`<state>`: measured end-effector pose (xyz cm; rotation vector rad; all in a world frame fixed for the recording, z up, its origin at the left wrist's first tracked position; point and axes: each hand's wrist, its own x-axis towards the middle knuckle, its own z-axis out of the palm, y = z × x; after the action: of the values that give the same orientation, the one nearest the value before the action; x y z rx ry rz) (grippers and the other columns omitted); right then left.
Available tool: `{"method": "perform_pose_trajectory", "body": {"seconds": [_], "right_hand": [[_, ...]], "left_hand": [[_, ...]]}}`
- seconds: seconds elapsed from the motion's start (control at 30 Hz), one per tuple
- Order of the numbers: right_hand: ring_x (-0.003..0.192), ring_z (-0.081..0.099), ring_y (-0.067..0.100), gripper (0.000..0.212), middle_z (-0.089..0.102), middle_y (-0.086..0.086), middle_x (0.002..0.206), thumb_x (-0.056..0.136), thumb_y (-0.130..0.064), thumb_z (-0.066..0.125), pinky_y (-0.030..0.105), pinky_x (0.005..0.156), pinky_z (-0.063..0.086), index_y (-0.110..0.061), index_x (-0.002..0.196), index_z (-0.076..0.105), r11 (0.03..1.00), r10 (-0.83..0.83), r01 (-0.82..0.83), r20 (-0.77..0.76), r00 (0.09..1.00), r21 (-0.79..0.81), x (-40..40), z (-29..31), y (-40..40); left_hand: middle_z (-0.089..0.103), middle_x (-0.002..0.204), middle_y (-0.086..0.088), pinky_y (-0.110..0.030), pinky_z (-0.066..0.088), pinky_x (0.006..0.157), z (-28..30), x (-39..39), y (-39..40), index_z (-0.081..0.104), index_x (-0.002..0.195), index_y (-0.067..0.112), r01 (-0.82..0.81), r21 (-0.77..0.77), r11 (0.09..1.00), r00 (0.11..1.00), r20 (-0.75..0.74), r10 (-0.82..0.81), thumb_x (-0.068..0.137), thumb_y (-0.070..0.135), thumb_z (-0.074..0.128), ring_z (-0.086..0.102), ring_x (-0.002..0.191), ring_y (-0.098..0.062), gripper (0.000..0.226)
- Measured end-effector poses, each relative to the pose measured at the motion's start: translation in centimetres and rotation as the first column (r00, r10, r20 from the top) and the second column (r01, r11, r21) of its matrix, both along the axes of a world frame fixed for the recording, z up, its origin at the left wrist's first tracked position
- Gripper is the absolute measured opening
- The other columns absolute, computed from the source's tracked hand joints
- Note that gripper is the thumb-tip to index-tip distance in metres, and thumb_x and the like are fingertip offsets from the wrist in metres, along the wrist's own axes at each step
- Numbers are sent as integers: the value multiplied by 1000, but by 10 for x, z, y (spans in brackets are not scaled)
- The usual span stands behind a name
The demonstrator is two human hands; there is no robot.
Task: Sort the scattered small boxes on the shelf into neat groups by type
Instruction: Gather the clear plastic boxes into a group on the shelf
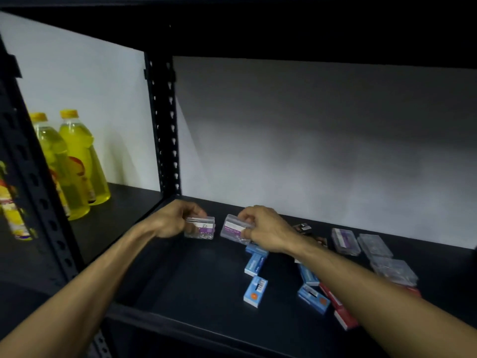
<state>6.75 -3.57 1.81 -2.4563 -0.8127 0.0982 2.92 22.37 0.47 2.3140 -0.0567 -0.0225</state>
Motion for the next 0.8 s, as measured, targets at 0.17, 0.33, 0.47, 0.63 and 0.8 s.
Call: {"method": "perform_pose_trajectory", "body": {"seconds": [0.17, 0.33, 0.47, 0.63, 0.8], "right_hand": [[108, 60, 17, 40, 62, 1, 124, 90, -16, 67, 36, 92, 52, -19, 129, 60, 993, 34, -28, 51, 998, -112, 14, -17, 32], [121, 50, 20, 47, 49, 2, 132, 94, -19, 61, 35, 99, 46, -20, 140, 50, 985, 28, -11, 94, 995, -173, 20, -25, 34], [119, 51, 19, 49, 49, 3, 131, 94, -19, 61, 34, 96, 47, -19, 142, 49, 982, 33, -13, 102, 994, -190, 21, -24, 33], [120, 51, 20, 50, 49, 3, 132, 94, -20, 62, 35, 97, 47, -19, 143, 48, 982, 37, -18, 100, 994, -187, 21, -24, 31], [119, 49, 19, 50, 49, 3, 128, 95, -23, 61, 32, 96, 44, -19, 143, 48, 980, 53, -31, 110, 993, -195, 20, -26, 28]], "left_hand": [[73, 103, -7, -15, 54, 71, -7, 4, 15, 67, 110, 11, 1, 69, 998, 999, -44, 2, 82, -7, 69, 68, 92, -17, 33], [73, 104, -6, -18, 55, 80, -12, 7, 20, 67, 114, 12, 11, 81, 997, 1000, -22, -9, 84, -7, 67, 69, 94, -15, 35], [74, 104, 0, -25, 54, 88, -13, 9, 22, 68, 114, 17, 17, 98, 995, 1000, -25, -15, 83, -4, 67, 69, 99, -14, 37], [72, 103, 2, -24, 54, 87, -11, 10, 22, 68, 113, 21, 3, 103, 995, 1000, -31, 0, 85, -2, 67, 68, 96, -11, 36], [72, 107, 2, -26, 53, 90, -12, 12, 21, 68, 114, 21, -2, 101, 995, 999, -34, 6, 86, -2, 66, 67, 100, -13, 36]]}}
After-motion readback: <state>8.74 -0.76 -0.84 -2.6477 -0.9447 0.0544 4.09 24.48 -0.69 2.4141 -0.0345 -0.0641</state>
